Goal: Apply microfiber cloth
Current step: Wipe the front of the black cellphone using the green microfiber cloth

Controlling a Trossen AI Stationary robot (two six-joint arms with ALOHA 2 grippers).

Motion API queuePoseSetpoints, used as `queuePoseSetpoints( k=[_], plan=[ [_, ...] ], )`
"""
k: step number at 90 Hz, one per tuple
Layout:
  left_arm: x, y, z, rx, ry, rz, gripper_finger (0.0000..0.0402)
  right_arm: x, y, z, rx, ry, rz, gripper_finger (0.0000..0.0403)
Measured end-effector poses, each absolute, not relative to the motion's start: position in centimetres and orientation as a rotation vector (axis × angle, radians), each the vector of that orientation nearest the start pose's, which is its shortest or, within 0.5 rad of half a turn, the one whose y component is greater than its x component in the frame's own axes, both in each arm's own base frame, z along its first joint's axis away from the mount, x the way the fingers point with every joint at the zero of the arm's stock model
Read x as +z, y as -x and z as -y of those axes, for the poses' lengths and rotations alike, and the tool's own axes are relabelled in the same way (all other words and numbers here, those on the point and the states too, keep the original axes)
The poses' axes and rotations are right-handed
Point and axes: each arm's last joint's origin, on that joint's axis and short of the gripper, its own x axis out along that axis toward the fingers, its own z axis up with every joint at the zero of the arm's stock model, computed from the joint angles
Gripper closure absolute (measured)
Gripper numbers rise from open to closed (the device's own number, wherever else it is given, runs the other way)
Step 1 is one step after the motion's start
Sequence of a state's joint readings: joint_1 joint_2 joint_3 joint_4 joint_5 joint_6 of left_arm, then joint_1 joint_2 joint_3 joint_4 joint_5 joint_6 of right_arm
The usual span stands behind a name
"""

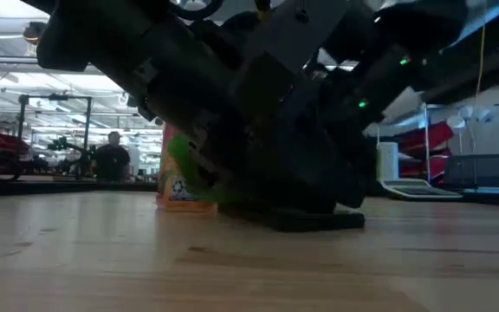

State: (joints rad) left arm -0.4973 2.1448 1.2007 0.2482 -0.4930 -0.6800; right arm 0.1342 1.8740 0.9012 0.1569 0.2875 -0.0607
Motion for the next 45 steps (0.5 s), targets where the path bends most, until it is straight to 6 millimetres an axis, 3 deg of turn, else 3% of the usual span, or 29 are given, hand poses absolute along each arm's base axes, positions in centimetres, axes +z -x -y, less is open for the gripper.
queuePoseSetpoints(
  k=[11,21,35,45],
  plan=[
    [10.4,-38.3,19.3,0.175,0.344,-0.573,0.0270,12.9,-34.5,-2.9,-0.173,0.251,-0.860,0.0393],
    [11.2,-38.4,19.8,0.141,0.333,-0.571,0.0270,16.0,-33.1,-3.8,-0.164,0.237,-0.890,0.0393],
    [15.5,-38.2,20.9,0.073,0.301,-0.513,0.0270,18.6,-30.0,-5.9,-0.123,0.188,-0.972,0.0393],
    [18.1,-36.9,21.3,0.072,0.263,-0.560,0.0270,18.3,-28.3,-7.7,-0.089,0.127,-1.016,0.0393]
  ],
)
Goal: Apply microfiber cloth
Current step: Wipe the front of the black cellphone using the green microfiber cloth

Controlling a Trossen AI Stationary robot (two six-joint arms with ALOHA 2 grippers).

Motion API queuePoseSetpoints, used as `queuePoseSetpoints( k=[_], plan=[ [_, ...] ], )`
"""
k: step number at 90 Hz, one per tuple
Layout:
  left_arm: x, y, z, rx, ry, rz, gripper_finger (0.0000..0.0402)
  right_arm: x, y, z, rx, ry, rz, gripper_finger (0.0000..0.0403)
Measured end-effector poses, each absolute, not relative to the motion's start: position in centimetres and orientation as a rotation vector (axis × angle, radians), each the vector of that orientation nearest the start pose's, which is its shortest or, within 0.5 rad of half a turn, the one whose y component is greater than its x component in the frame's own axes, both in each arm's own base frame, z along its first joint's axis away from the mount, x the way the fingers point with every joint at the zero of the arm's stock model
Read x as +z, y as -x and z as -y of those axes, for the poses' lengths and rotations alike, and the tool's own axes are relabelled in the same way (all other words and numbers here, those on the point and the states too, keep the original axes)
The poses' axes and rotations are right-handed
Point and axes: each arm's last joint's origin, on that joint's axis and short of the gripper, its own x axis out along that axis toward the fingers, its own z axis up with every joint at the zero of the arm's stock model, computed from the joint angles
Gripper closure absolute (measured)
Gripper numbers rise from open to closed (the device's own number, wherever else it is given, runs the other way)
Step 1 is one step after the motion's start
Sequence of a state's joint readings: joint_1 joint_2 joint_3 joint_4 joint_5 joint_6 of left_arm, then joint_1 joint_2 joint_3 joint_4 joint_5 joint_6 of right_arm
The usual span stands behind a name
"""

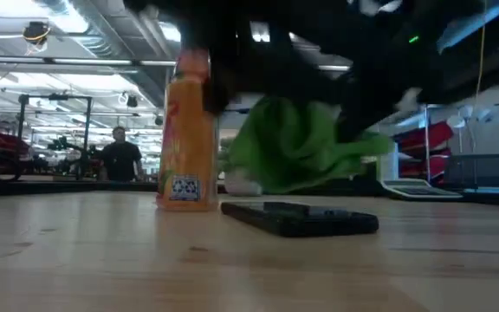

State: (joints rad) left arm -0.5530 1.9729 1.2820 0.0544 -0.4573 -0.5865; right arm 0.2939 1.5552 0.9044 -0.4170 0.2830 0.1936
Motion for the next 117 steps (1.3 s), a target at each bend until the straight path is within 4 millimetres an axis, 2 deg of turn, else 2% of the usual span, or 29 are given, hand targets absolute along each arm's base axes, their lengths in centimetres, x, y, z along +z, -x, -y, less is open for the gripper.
queuePoseSetpoints(
  k=[5,14,27,43,61,72,86,101,107,117],
  plan=[
    [18.3,-36.0,21.3,0.100,0.256,-0.615,0.0270,17.3,-27.4,-8.7,-0.063,0.110,-1.053,0.0393],
    [17.7,-34.7,21.4,0.170,0.244,-0.712,0.0270,15.7,-26.3,-10.1,-0.033,0.076,-1.044,0.0393],
    [14.3,-34.4,21.9,0.216,0.245,-0.769,0.0270,13.7,-25.4,-11.1,-0.040,0.031,-0.992,0.0393],
    [11.3,-36.2,21.5,0.204,0.269,-0.720,0.0270,12.8,-25.9,-11.7,0.003,-0.027,-0.885,0.0393],
    [11.2,-38.6,20.0,0.168,0.340,-0.592,0.0270,11.9,-26.7,-12.1,0.053,0.035,-0.845,0.0393],
    [12.0,-40.1,18.7,0.156,0.323,-0.522,0.0270,12.9,-27.1,-12.2,0.049,0.106,-0.824,0.0393],
    [13.2,-40.6,18.3,0.045,0.363,-0.612,0.0270,17.0,-27.0,-11.9,0.008,0.178,-0.855,0.0393],
    [16.1,-38.4,18.8,0.093,0.326,-0.734,0.0270,20.2,-26.0,-11.4,-0.019,0.136,-0.809,0.0393],
    [16.5,-37.3,18.8,0.186,0.264,-0.772,0.0270,20.2,-25.8,-11.4,-0.026,0.091,-0.814,0.0393],
    [16.2,-35.8,18.6,0.359,0.153,-0.791,0.0270,19.2,-24.9,-11.9,-0.018,0.047,-0.858,0.0393]
  ],
)
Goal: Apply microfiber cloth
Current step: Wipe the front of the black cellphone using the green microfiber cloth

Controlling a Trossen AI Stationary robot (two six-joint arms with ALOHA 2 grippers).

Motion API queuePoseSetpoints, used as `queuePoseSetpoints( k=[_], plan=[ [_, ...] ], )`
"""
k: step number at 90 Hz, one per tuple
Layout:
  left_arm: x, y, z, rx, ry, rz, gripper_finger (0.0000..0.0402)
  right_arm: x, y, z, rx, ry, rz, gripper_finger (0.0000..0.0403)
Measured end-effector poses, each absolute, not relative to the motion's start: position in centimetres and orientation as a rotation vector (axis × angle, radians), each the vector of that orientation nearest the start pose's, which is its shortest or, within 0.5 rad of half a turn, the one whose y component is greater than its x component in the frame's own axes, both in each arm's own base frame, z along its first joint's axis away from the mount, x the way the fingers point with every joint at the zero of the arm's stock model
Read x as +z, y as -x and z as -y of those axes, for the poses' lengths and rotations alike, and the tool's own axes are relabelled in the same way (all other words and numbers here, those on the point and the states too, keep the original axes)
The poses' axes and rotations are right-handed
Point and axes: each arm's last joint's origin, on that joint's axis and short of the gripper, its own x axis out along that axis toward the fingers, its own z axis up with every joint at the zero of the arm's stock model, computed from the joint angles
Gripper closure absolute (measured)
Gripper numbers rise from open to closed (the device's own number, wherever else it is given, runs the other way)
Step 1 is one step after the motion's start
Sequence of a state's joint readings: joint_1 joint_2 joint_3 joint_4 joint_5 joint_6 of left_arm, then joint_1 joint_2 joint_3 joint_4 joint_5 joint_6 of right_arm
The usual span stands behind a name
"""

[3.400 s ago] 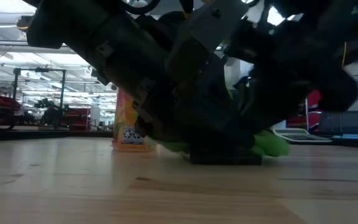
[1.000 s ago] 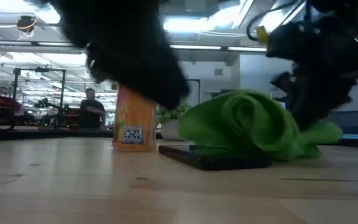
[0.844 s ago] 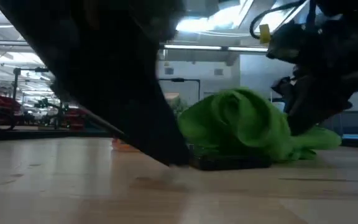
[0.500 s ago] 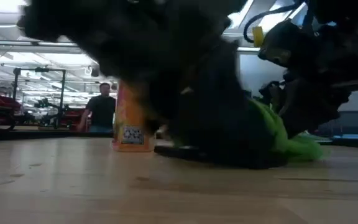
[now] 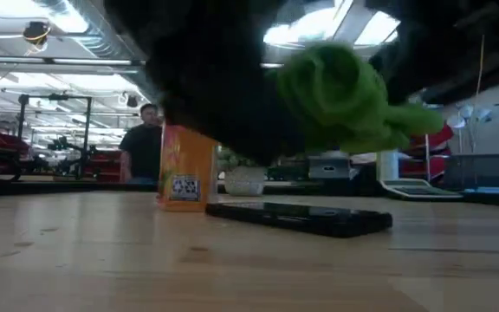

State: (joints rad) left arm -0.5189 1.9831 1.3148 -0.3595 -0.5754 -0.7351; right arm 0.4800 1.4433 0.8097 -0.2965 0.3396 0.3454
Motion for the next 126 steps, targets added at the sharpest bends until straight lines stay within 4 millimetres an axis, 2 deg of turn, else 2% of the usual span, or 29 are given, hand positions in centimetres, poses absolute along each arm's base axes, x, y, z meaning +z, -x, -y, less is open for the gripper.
queuePoseSetpoints(
  k=[13,28,39,48,62,73,92,105,114,126],
  plan=[
    [15.6,-35.0,18.1,0.474,0.112,-0.814,0.0270,17.6,-23.5,-13.0,-0.023,0.016,-0.904,0.0393],
    [15.5,-35.2,16.7,0.590,0.070,-0.780,0.0270,16.9,-22.5,-13.9,-0.066,-0.004,-0.885,0.0393],
    [14.9,-35.3,15.2,0.660,0.085,-0.798,0.0270,16.2,-22.3,-14.5,-0.038,-0.029,-0.842,0.0393],
    [13.6,-35.1,14.0,0.686,0.112,-0.826,0.0270,15.6,-22.4,-14.7,-0.025,-0.059,-0.815,0.0393],
    [12.4,-34.9,13.2,0.678,0.206,-0.834,0.0270,14.4,-22.5,-14.7,-0.029,-0.040,-0.855,0.0393],
    [12.4,-35.1,14.2,0.609,0.263,-0.816,0.0270,13.6,-22.5,-14.8,-0.033,-0.023,-0.886,0.0393],
    [12.7,-35.0,17.7,0.392,0.395,-0.810,0.0270,12.8,-21.6,-14.1,-0.084,0.067,-1.002,0.0393],
    [12.9,-34.7,19.3,0.331,0.445,-0.773,0.0270,12.7,-21.1,-13.6,-0.138,0.136,-1.052,0.0393],
    [13.3,-35.1,19.7,0.294,0.464,-0.740,0.0270,13.8,-21.3,-13.4,-0.165,0.170,-1.087,0.0393],
    [14.6,-36.0,19.8,0.260,0.423,-0.713,0.0270,17.1,-22.2,-14.1,-0.131,0.136,-0.996,0.0393]
  ],
)
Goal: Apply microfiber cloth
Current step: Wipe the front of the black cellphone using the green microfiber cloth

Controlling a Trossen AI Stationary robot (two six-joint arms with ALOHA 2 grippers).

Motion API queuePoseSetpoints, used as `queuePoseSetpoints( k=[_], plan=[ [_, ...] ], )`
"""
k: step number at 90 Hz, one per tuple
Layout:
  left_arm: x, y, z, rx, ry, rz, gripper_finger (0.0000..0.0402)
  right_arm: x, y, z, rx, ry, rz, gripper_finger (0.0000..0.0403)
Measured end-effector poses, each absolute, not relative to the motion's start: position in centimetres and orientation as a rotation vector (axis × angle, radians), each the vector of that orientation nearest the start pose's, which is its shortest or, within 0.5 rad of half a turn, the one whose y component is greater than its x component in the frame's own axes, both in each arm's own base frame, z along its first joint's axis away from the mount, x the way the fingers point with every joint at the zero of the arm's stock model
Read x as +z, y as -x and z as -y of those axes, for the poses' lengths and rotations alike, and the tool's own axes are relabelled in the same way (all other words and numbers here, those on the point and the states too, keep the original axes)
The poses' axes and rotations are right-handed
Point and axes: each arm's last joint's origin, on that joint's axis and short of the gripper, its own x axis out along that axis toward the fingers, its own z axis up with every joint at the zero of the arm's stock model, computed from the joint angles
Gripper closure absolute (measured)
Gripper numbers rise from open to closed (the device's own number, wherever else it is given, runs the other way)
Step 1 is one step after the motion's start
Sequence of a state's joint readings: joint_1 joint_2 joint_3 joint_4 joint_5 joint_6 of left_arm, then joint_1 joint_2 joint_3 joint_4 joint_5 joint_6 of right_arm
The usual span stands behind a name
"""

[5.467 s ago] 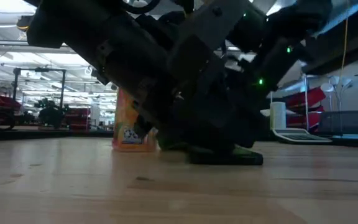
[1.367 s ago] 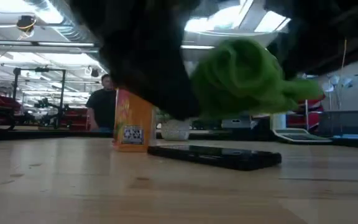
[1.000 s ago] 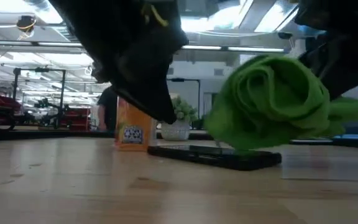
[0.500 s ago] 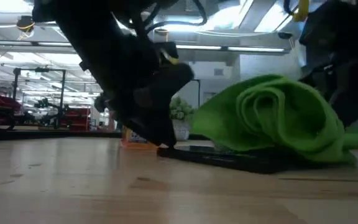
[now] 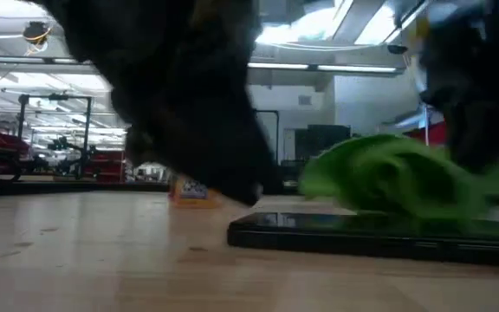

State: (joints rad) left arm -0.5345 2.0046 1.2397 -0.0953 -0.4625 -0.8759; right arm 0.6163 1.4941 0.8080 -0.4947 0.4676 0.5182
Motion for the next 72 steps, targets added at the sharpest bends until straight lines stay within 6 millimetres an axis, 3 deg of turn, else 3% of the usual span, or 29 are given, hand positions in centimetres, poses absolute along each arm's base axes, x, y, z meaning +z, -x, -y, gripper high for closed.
queuePoseSetpoints(
  k=[7,17,26,35,54,72],
  plan=[
    [15.1,-36.3,19.8,0.238,0.382,-0.702,0.0270,18.7,-22.5,-15.0,-0.035,0.075,-0.932,0.0393],
    [15.1,-36.5,19.1,0.236,0.313,-0.719,0.0270,19.3,-22.4,-16.9,0.177,0.014,-0.891,0.0393],
    [14.8,-36.7,17.8,0.293,0.264,-0.754,0.0270,18.5,-21.9,-18.9,0.337,-0.012,-0.883,0.0393],
    [14.3,-36.8,16.1,0.408,0.297,-0.746,0.0270,17.0,-21.5,-20.4,0.383,0.009,-0.893,0.0393],
    [13.6,-37.1,15.3,0.356,0.363,-0.776,0.0270,13.3,-22.0,-20.5,0.256,0.092,-0.993,0.0393],
    [11.9,-36.5,17.0,0.331,0.448,-0.811,0.0270,13.3,-22.1,-17.7,0.056,0.205,-1.070,0.0393]
  ],
)
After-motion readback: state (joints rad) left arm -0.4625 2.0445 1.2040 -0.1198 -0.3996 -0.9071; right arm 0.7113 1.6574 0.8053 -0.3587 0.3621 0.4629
